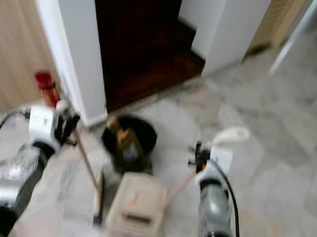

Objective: Sweep floor

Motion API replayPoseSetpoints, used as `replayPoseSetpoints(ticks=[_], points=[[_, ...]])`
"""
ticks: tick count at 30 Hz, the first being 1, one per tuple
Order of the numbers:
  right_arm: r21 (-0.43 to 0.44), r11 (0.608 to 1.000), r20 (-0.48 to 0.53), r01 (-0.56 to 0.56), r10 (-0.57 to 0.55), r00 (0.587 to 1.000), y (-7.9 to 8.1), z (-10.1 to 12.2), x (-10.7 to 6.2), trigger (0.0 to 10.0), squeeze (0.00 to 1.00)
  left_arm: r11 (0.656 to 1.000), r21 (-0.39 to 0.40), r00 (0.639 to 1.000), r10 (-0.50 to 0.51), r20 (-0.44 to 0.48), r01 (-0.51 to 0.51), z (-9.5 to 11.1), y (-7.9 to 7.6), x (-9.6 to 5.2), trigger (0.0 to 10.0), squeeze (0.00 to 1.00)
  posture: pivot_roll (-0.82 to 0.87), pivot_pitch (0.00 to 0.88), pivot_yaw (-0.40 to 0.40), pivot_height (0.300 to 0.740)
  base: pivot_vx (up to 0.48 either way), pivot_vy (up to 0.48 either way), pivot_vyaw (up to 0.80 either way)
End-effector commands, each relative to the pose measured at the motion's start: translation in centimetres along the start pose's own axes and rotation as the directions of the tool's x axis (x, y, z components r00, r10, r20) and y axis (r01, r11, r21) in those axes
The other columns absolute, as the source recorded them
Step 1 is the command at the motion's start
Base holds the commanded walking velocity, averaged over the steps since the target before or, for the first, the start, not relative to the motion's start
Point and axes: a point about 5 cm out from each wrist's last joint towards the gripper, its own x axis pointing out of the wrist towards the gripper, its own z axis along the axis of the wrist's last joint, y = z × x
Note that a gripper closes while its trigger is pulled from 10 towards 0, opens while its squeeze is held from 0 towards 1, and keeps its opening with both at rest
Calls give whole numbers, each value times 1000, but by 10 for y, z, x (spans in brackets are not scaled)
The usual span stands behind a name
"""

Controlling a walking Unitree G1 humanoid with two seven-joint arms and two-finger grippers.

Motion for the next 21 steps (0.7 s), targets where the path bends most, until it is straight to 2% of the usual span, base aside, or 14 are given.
replayPoseSetpoints(ticks=[1, 11, 14, 16, 21], points=[[12, 999, 21, 43, -44, 999, -7, 6, 2, 10000, 0, 1000, 4, 999, 0, 37, 0, 8, 2, 0, 10000, 0, 50, 65, 24, 740, 0, 0, 0], [25, 993, 22, 111, -112, 993, -19, 9, 2, 10000, 0, 1000, 5, 999, -3, 33, 3, 6, 2, 0, 10000, 0, 51, 54, 21, 740, 0, 0, 0], [38, 984, 17, 174, -175, 984, -28, 10, 2, 10000, 0, 1000, 4, 999, -2, 33, 2, 6, 2, 0, 10000, 0, 51, 54, 20, 740, 0, 0, 0], [48, 963, 16, 264, -265, 964, -40, 12, 0, 10000, 0, 1000, 3, 999, -1, 32, 1, 6, 2, 0, 10000, 0, 51, 58, 18, 740, 0, 0, 0], [32, 932, 18, 360, -361, 932, -54, 14, -4, 10000, 0, 1000, 3, 1000, 0, 29, 0, 5, 2, -1, 10000, 0, 51, 58, 18, 740, 0, 0, 0]])
